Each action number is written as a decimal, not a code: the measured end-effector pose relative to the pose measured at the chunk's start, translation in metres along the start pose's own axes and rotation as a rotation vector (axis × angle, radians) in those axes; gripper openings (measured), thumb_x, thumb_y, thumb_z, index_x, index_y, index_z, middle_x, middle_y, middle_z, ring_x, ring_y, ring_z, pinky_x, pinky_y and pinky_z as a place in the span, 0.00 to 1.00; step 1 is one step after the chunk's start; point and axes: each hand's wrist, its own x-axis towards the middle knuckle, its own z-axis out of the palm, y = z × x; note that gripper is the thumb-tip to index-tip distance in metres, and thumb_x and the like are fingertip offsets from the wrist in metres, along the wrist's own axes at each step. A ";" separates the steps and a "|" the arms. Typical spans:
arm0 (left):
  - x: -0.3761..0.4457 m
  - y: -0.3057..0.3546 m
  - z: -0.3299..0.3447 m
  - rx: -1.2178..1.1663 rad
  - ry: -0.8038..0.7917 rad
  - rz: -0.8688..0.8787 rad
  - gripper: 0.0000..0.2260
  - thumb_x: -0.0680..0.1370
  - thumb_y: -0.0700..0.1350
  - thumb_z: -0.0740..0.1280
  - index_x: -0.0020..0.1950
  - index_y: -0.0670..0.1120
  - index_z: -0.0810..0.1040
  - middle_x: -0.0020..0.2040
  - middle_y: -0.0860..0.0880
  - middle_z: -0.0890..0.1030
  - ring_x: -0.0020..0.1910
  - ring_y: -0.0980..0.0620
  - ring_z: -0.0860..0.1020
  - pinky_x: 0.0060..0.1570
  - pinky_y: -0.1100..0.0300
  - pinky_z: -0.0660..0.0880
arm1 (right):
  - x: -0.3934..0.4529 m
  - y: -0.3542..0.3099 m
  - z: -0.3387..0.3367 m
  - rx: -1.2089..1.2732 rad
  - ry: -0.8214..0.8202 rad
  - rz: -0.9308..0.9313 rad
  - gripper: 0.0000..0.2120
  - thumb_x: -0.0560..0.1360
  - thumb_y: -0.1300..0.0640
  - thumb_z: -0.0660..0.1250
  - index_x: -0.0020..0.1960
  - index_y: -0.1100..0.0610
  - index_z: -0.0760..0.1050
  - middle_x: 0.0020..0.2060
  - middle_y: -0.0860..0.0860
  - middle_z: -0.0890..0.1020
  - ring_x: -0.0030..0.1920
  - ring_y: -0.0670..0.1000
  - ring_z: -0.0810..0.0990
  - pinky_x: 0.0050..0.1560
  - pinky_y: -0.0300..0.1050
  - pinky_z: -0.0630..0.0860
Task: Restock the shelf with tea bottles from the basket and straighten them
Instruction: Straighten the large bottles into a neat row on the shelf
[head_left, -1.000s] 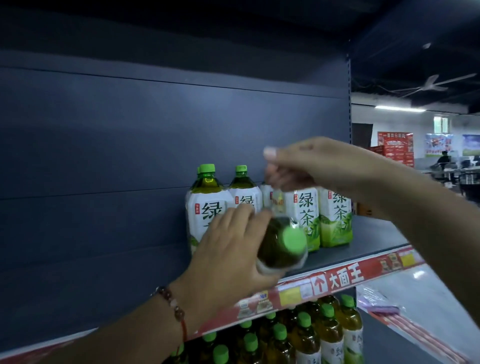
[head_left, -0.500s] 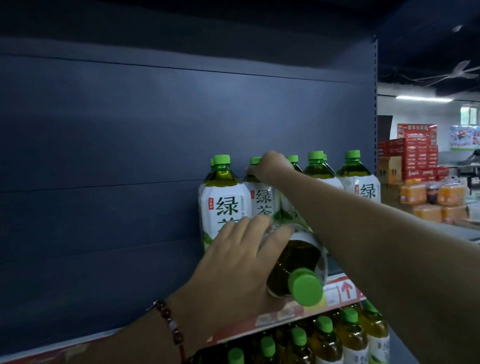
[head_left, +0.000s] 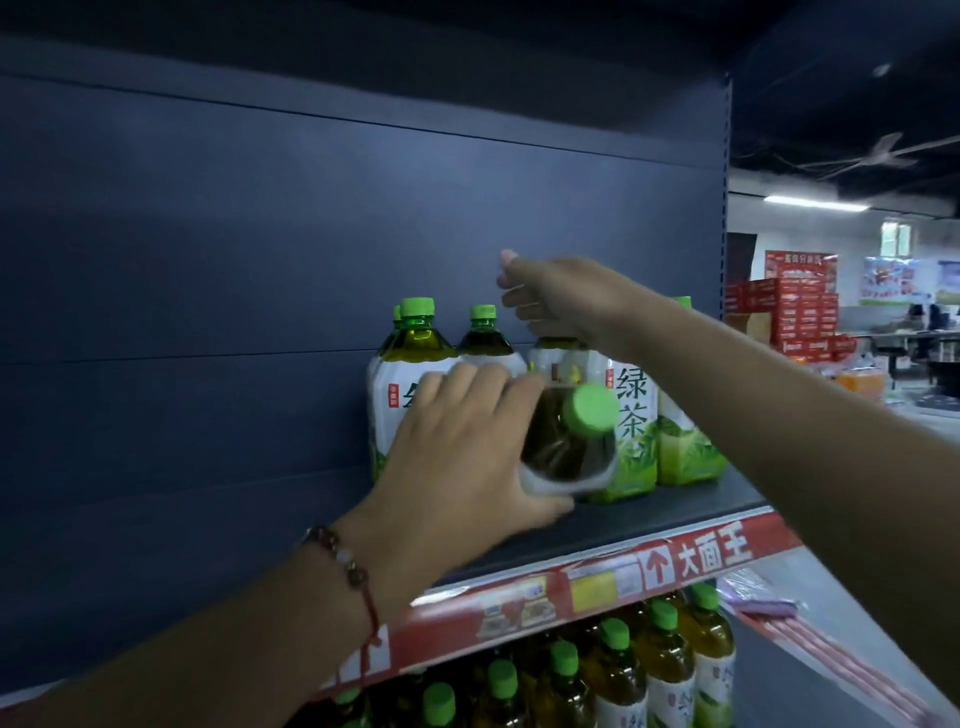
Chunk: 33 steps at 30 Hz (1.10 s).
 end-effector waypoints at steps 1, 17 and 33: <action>0.008 0.000 -0.002 0.003 0.018 -0.024 0.38 0.62 0.74 0.63 0.64 0.52 0.70 0.55 0.53 0.75 0.56 0.50 0.70 0.55 0.55 0.63 | -0.013 -0.001 -0.007 0.061 0.022 -0.006 0.24 0.82 0.42 0.57 0.64 0.59 0.76 0.65 0.61 0.78 0.67 0.61 0.75 0.70 0.54 0.71; 0.001 -0.048 -0.005 0.003 -0.120 -0.318 0.43 0.70 0.66 0.67 0.77 0.58 0.46 0.78 0.46 0.44 0.76 0.40 0.48 0.71 0.42 0.55 | -0.005 0.031 0.022 -0.305 0.163 -0.036 0.15 0.77 0.48 0.67 0.57 0.58 0.77 0.49 0.53 0.83 0.49 0.54 0.81 0.50 0.47 0.77; -0.012 -0.053 -0.002 0.149 -0.105 -0.175 0.46 0.69 0.66 0.68 0.78 0.56 0.46 0.78 0.42 0.44 0.75 0.39 0.54 0.70 0.43 0.59 | -0.019 0.018 -0.002 -0.512 0.301 -0.108 0.29 0.80 0.43 0.63 0.76 0.56 0.64 0.72 0.54 0.72 0.68 0.55 0.74 0.62 0.44 0.68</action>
